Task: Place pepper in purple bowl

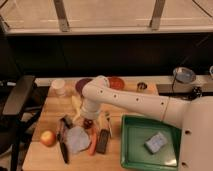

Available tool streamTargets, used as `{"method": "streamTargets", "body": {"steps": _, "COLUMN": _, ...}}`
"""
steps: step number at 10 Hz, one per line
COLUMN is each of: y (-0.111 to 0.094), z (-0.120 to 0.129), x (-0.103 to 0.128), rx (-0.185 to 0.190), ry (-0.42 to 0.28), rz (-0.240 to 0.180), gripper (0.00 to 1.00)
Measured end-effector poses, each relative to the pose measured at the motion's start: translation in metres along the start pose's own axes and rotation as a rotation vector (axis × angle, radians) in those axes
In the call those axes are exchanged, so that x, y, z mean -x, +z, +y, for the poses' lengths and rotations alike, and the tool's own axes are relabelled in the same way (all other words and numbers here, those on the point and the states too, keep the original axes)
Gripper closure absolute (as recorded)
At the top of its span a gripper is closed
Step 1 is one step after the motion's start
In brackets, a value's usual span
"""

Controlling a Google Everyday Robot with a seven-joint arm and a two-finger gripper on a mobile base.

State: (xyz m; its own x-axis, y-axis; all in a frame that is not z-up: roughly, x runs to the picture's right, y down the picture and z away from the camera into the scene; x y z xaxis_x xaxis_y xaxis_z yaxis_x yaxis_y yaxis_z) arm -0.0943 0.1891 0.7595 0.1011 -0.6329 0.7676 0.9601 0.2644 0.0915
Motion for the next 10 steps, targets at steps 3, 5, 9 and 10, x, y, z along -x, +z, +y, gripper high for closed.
{"method": "streamTargets", "body": {"steps": 3, "y": 0.001, "z": 0.0, "x": 0.0, "rx": 0.007, "ry": -0.007, "rz": 0.001, "gripper": 0.2}}
{"method": "streamTargets", "body": {"steps": 5, "y": 0.019, "z": -0.009, "x": 0.002, "rx": 0.02, "ry": -0.037, "rz": -0.008, "gripper": 0.2}}
{"method": "streamTargets", "body": {"steps": 9, "y": 0.041, "z": -0.008, "x": 0.003, "rx": -0.01, "ry": -0.067, "rz": -0.003, "gripper": 0.2}}
{"method": "streamTargets", "body": {"steps": 10, "y": 0.042, "z": -0.006, "x": 0.004, "rx": -0.022, "ry": -0.066, "rz": -0.001, "gripper": 0.2}}
